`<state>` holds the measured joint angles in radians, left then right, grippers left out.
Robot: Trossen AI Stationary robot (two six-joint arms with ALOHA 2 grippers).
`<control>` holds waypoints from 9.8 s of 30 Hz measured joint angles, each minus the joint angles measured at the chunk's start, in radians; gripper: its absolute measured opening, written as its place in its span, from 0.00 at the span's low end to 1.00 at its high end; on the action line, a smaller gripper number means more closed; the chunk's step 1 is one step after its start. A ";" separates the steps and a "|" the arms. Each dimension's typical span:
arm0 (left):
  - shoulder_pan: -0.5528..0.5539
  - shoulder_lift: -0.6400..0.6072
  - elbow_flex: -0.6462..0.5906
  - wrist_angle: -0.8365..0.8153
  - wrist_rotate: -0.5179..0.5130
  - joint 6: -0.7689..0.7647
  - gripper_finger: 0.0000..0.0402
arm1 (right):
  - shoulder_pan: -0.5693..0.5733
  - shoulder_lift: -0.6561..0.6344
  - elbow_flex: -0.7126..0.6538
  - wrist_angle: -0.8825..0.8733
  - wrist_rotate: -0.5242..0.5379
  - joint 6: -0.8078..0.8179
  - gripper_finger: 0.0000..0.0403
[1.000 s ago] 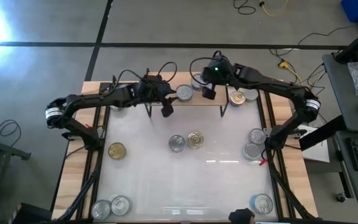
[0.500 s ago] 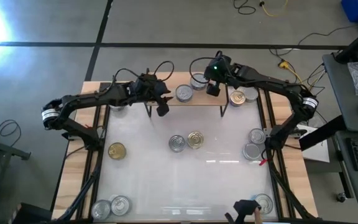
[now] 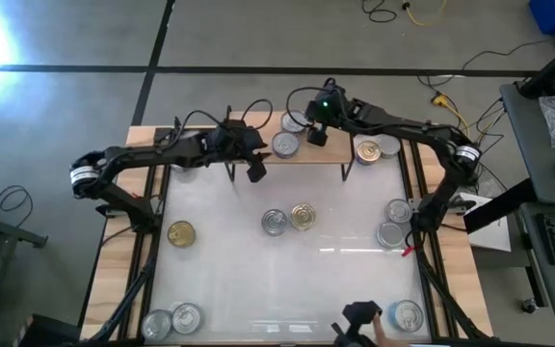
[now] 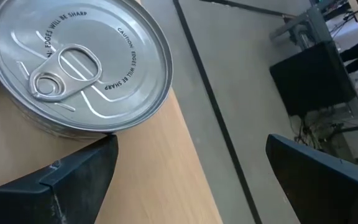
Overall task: Stack canned seafood by type on shelf
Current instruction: Put the blue tuna can on the shelf, then put the left red tuna can on the shelf
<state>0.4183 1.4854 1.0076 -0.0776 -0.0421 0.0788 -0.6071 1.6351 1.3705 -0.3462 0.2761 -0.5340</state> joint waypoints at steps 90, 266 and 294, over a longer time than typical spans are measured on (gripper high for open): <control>-1.022 0.209 -0.397 0.398 -0.369 -0.807 0.32 | 0.920 0.402 -0.060 0.313 0.080 0.784 0.99; -0.929 -0.106 -0.512 0.502 -0.650 -0.578 0.32 | 0.101 -0.263 -0.208 -0.230 -0.147 0.161 0.99; -0.683 -0.095 -0.498 0.799 -0.621 -0.309 0.50 | 0.083 -0.260 -0.165 -0.273 -0.307 0.220 0.99</control>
<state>-0.2652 1.3904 0.5098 0.7213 -0.6627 -0.2305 -0.5240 1.3754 1.2052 -0.6196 -0.0307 -0.3140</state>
